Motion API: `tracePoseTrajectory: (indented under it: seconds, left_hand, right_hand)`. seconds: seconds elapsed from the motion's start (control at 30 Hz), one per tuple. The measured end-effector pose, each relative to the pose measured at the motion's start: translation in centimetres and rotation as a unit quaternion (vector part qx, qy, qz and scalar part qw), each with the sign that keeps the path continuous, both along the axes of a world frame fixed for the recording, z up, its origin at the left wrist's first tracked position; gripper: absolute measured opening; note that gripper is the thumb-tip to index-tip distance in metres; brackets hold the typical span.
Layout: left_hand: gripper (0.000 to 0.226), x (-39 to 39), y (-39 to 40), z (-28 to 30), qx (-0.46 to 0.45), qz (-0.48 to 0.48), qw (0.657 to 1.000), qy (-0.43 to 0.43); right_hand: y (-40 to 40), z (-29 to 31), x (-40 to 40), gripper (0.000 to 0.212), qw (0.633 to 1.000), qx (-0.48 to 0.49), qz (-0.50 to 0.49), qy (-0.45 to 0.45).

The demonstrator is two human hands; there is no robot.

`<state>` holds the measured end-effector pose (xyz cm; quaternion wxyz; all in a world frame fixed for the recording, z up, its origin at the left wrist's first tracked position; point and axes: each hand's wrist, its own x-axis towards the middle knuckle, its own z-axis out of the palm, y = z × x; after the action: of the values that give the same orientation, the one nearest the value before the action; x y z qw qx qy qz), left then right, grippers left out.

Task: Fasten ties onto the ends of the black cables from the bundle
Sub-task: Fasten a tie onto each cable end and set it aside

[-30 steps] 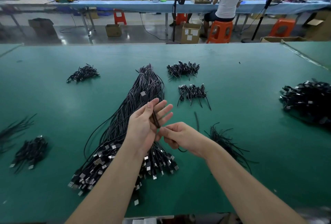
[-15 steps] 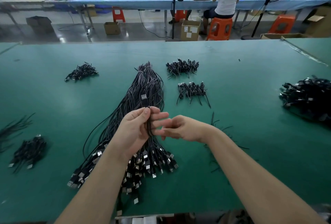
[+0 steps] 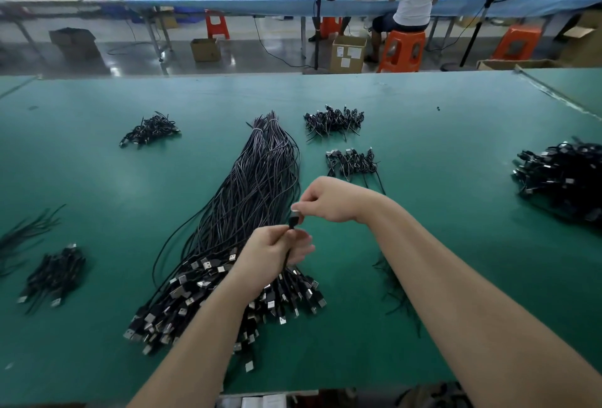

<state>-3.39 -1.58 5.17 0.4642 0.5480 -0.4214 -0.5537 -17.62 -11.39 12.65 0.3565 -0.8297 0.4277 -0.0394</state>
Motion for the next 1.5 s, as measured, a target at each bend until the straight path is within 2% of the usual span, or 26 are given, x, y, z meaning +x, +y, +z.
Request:
tracePoseTrajectory:
  seconds: [0.13,0.4,0.5,0.6,0.8,1.1,1.3,1.5]
  left_hand:
    - [0.028,-1.0,-0.9,-0.2,-0.038,0.131,0.985,0.108]
    - [0.03,-1.2,-2.3,0.9,-0.064,0.207,0.945,0.246]
    - [0.03,-1.1,-2.8,1.6,-0.045,0.227,0.933,0.274]
    - [0.03,-0.4,-3.6,2.3,-0.043,0.243,0.912,0.328]
    - [0.028,-0.1,-3.4,3.0,-0.069,0.228,0.915,0.326]
    - [0.027,-0.8,-3.8,3.3,-0.063,0.234,0.89,0.387]
    - [0.026,0.2,-3.6,3.2,-0.082,0.187,0.903,0.377]
    - [0.027,3.4,-2.5,3.2,-0.096,0.103,0.929,0.343]
  right_hand:
    - [0.5,0.2,1.0,0.033,0.999,-0.019,-0.034,-0.029]
    - [2.3,-0.6,1.9,0.034,0.993,0.015,-0.062,-0.103]
    - [2.8,-1.5,1.9,0.043,0.993,0.011,-0.059,-0.104]
    - [3.2,-2.2,1.3,0.039,0.992,0.038,-0.053,-0.105]
    - [3.4,-2.3,0.4,0.037,0.984,0.056,-0.073,-0.15]
    - [4.1,-2.8,0.3,0.038,0.988,0.045,-0.049,-0.139]
    - [3.7,-2.9,-0.5,0.031,0.991,0.049,-0.025,-0.124]
    - [2.7,-2.6,-2.7,0.031,0.996,0.051,-0.023,-0.07]
